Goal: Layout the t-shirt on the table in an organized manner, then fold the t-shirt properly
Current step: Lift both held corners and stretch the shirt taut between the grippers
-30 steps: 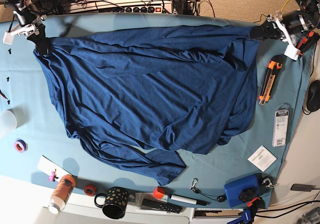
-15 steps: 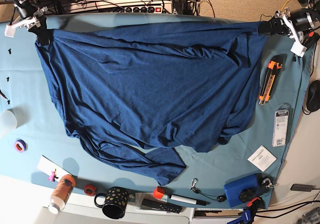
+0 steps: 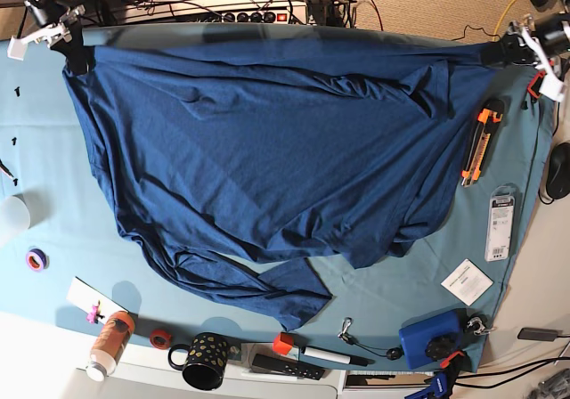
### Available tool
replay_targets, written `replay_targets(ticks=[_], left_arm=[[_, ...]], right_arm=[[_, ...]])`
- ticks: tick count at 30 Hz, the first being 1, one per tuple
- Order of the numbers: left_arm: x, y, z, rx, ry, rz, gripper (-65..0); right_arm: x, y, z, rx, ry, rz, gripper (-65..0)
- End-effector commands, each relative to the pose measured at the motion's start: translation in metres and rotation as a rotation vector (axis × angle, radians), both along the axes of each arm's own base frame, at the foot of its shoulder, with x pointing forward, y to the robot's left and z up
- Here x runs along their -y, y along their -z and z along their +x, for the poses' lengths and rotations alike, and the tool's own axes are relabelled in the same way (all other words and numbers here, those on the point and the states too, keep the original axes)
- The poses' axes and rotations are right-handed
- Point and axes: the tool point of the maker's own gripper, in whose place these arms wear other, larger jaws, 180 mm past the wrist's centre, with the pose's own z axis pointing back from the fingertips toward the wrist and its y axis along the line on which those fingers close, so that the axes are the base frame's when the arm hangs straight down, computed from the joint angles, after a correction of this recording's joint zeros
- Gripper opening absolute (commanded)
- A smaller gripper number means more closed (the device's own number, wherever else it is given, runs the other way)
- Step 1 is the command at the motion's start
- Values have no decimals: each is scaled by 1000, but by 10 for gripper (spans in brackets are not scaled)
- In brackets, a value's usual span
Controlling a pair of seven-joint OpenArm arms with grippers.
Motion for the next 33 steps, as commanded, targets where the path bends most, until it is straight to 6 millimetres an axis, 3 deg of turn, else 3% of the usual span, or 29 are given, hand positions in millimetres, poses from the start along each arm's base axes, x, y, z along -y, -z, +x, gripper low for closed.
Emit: replay_targets(ticks=[1, 10, 14, 18, 26, 33], left_arm=[[-6, -8, 2, 20, 7, 17, -650], [-6, -7, 0, 16, 6, 16, -650], [-6, -11, 9, 41, 5, 16, -650], [-5, -15, 20, 74, 3, 13, -650], [-5, -27, 44, 144, 2, 12, -650], [-5, -38, 62, 203, -5, 9, -650]], right_arm=[[8, -15, 4, 47, 5, -29, -650], [8, -17, 3, 60, 7, -21, -650], [7, -23, 8, 95, 9, -11, -650], [8, -21, 21, 90, 3, -30, -650], [8, -38, 56, 191, 3, -33, -650], [8, -35, 67, 174, -3, -54, -650]])
